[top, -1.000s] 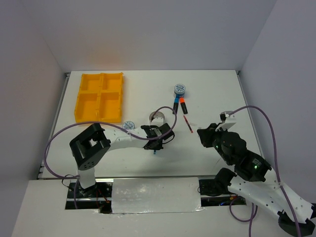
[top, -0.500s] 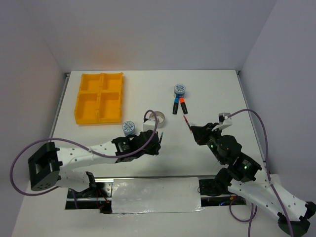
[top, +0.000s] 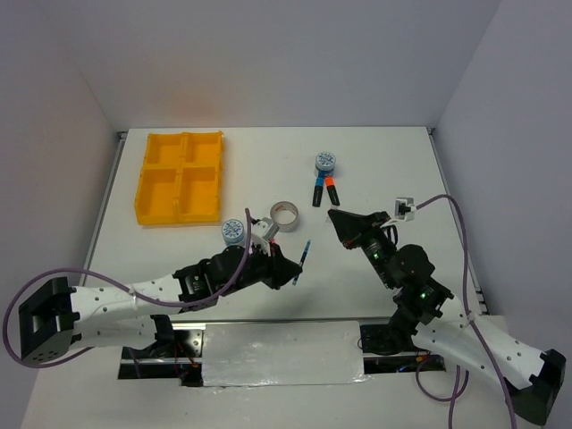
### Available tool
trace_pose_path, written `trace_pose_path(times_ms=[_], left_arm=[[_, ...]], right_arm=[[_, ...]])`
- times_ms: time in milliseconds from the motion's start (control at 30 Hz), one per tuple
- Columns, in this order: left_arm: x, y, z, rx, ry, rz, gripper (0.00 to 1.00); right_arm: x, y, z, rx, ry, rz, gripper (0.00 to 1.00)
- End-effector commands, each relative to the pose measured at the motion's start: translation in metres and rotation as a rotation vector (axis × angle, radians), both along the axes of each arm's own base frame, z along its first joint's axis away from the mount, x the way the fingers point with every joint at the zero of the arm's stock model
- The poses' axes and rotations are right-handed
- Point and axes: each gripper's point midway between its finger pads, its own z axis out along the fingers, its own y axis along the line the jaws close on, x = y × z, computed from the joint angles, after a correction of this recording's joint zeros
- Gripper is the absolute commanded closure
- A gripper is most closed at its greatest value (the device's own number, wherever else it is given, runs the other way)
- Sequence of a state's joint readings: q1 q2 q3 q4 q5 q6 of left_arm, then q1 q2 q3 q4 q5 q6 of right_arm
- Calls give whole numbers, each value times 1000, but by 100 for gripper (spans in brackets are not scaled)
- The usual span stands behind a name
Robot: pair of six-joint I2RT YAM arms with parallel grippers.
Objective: Sort the stationery into containers
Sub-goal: Pick up the pen from the center of the board, then close the pen cap on the pen.
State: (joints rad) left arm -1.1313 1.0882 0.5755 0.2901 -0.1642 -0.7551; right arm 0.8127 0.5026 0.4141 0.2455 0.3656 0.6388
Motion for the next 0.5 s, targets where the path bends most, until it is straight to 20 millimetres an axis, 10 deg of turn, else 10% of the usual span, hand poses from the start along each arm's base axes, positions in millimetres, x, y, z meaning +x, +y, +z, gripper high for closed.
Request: trace_pose_path(times_ms=[0,467], left_arm=[[-9,-15,51,-181,-134,-96,100],[-24,-13,76,-289,-232,-174,100]], right_arm=[[-13,12,36,141,-149,98,100],[-38,38,42,207,-213,303,100]])
